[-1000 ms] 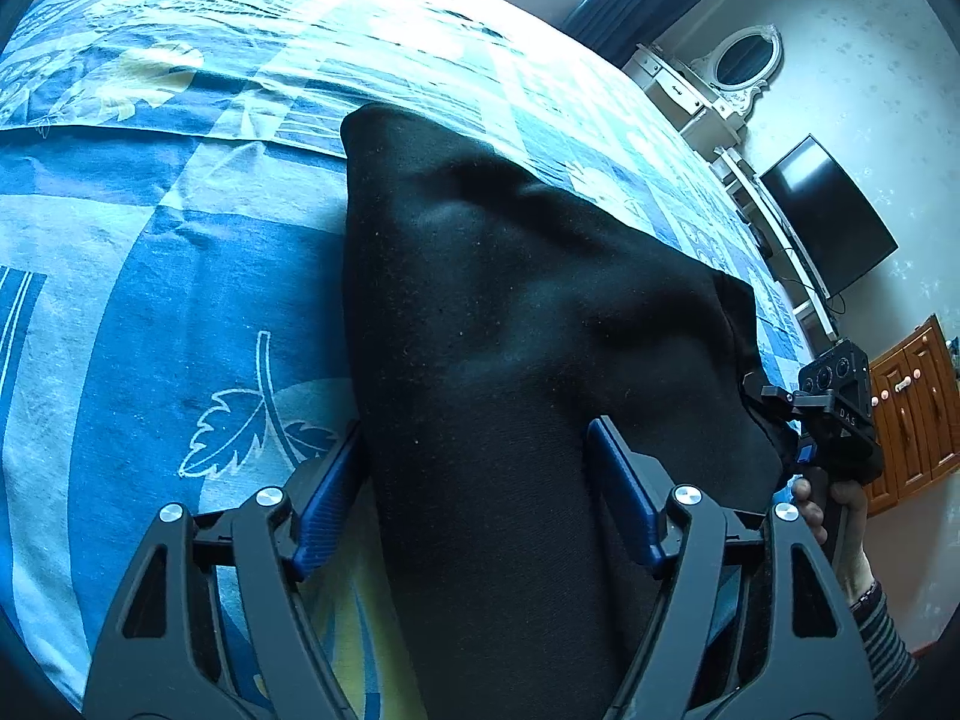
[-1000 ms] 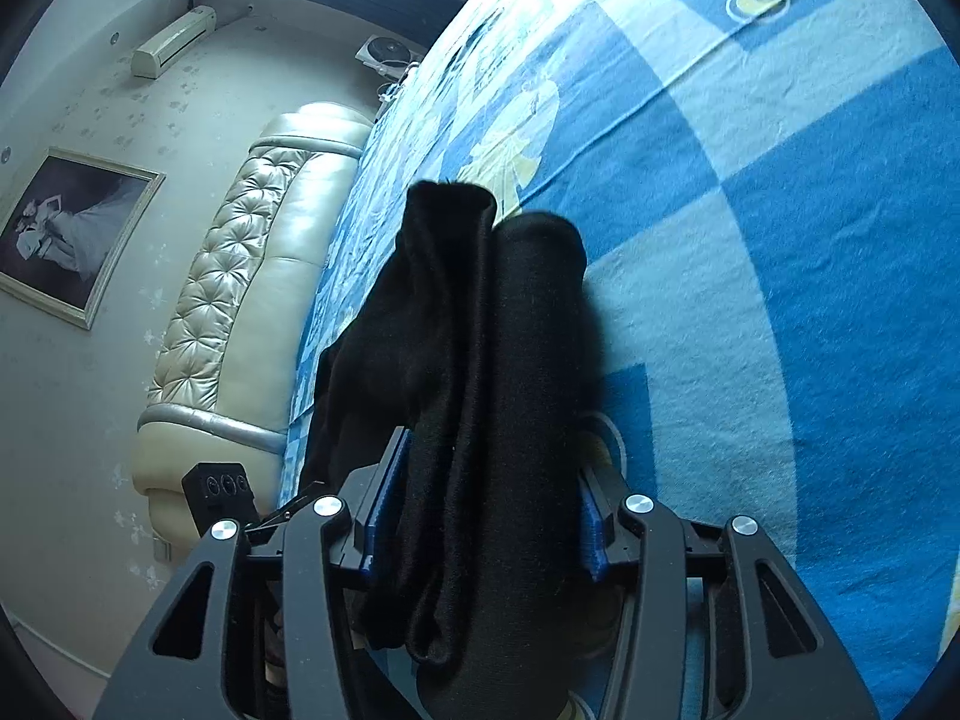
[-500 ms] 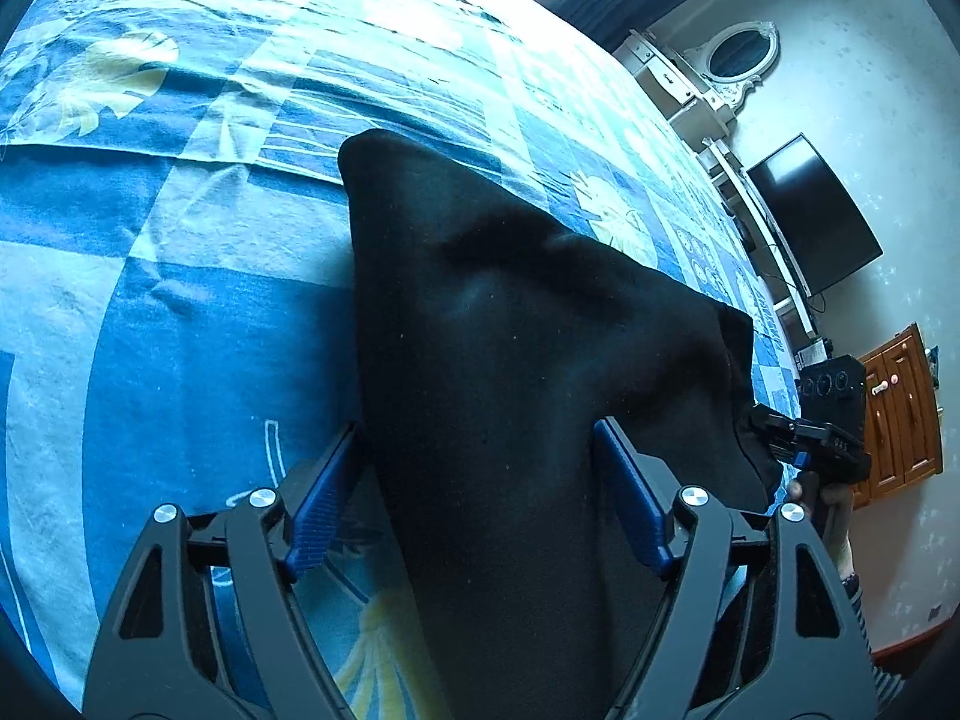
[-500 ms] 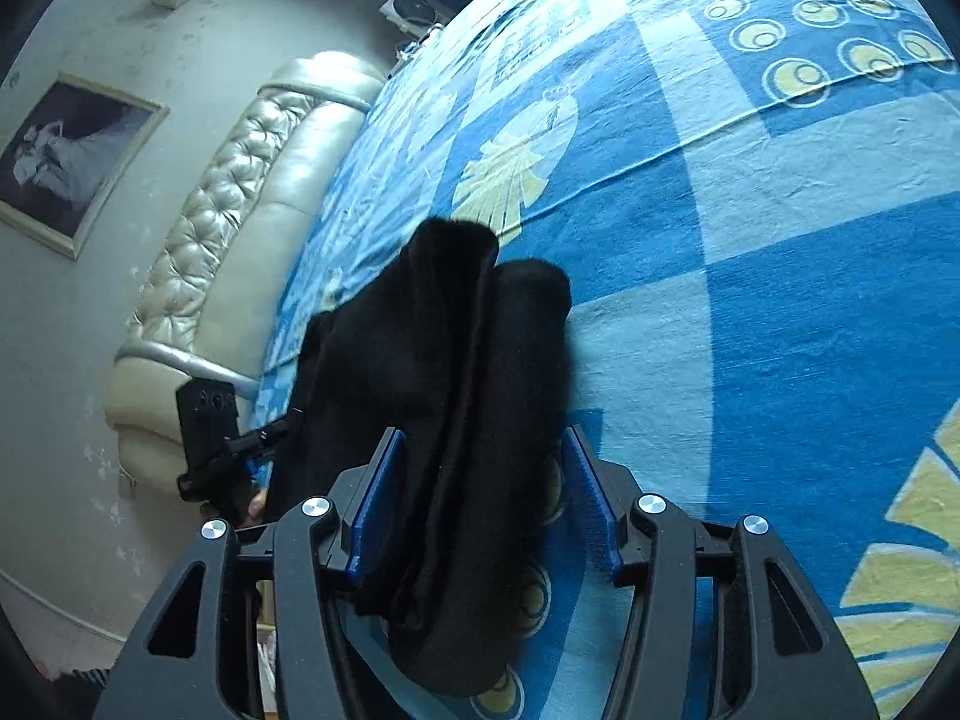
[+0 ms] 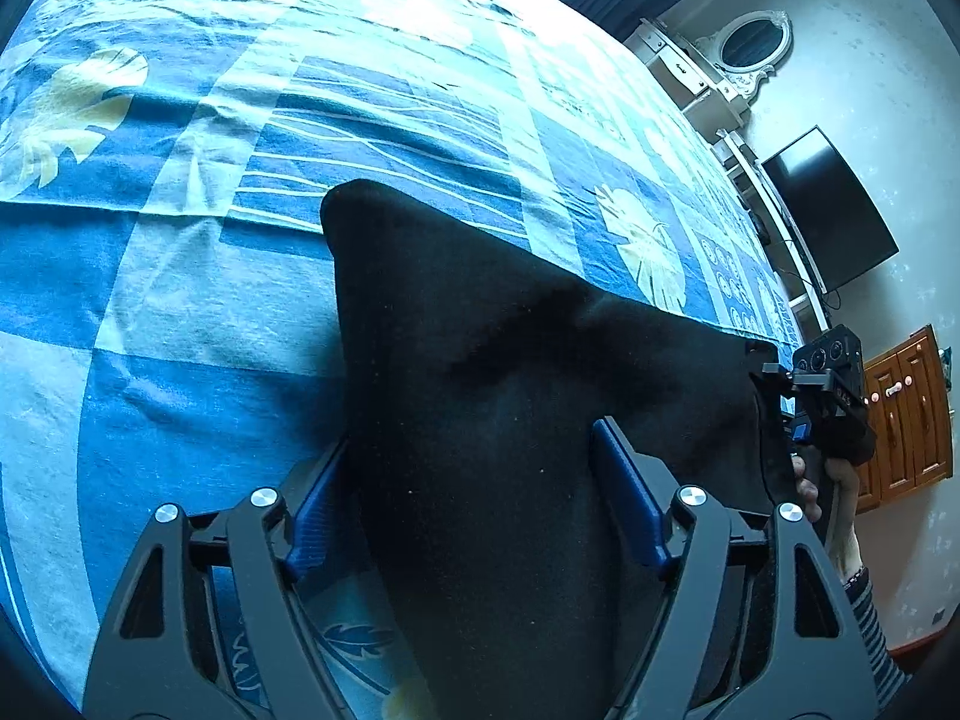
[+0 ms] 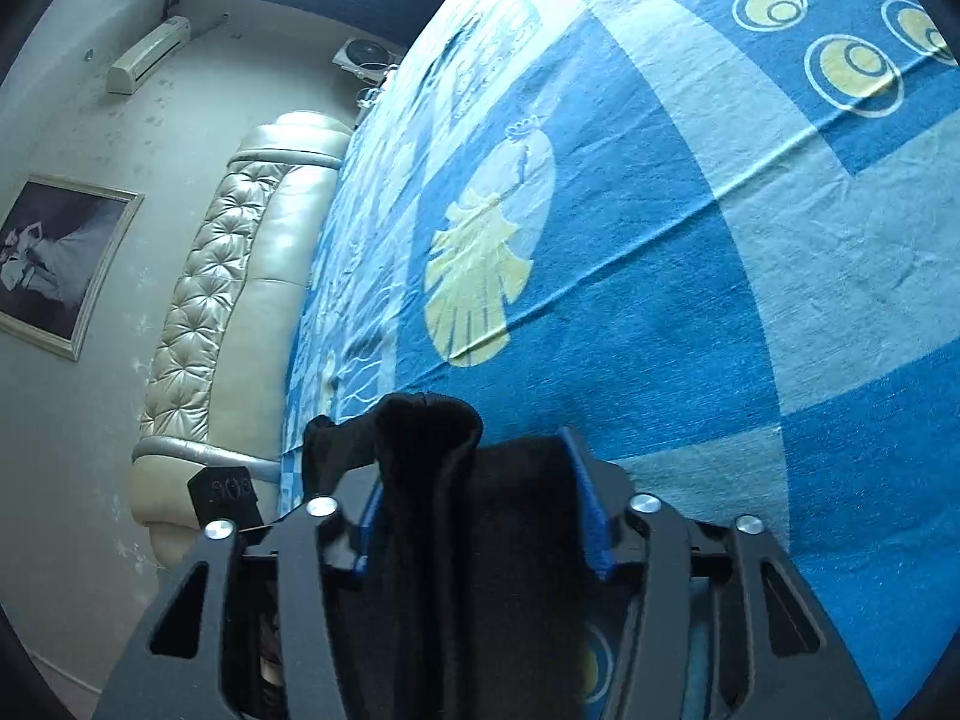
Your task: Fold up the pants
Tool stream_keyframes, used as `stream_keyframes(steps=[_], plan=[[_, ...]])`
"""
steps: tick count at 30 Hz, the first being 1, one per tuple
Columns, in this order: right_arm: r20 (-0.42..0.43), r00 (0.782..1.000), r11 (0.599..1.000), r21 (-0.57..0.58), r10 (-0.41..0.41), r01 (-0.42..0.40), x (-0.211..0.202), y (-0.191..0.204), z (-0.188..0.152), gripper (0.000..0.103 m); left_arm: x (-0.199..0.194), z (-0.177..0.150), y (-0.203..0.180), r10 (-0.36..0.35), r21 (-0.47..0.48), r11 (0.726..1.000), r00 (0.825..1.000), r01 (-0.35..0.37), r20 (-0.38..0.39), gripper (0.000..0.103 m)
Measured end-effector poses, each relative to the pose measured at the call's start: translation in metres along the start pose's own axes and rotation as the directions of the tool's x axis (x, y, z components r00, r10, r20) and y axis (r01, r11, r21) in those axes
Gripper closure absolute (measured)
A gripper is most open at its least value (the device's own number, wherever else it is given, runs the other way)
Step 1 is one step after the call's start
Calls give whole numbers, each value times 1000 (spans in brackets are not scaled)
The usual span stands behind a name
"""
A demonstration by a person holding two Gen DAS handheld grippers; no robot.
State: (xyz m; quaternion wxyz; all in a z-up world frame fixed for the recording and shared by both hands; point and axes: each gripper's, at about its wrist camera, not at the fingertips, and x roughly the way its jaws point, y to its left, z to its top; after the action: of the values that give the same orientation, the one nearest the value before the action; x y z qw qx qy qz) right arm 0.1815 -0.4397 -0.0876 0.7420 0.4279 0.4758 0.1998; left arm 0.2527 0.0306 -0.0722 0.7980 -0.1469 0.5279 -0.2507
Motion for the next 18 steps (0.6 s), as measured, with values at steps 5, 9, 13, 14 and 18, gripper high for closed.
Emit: stream_keyframes(steps=[5, 9, 13, 14, 18], plan=[[4, 1000, 1000, -12, -22, 22, 1, -4, -2, 68, 2, -3, -9, 42, 67, 997, 999, -43, 24, 47], [3, 1000, 1000, -5, -16, 16, 2, -6, -1, 69, 4, -3, -9, 45, 78, 996, 999, -47, 26, 49], [5, 1000, 1000, -6, -8, 8, 1, -6, 0, 69, 3, -6, -9, 46, 83, 995, 998, -49, 37, 49], [5, 1000, 1000, -5, -6, 6, 1, -7, 0, 69, 3, -5, -9, 44, 81, 996, 998, -47, 37, 49], [13, 1000, 1000, 1, 4, -4, -1, -8, 0, 68, 1, -7, -10, 48, 81, 995, 998, -51, 44, 48]])
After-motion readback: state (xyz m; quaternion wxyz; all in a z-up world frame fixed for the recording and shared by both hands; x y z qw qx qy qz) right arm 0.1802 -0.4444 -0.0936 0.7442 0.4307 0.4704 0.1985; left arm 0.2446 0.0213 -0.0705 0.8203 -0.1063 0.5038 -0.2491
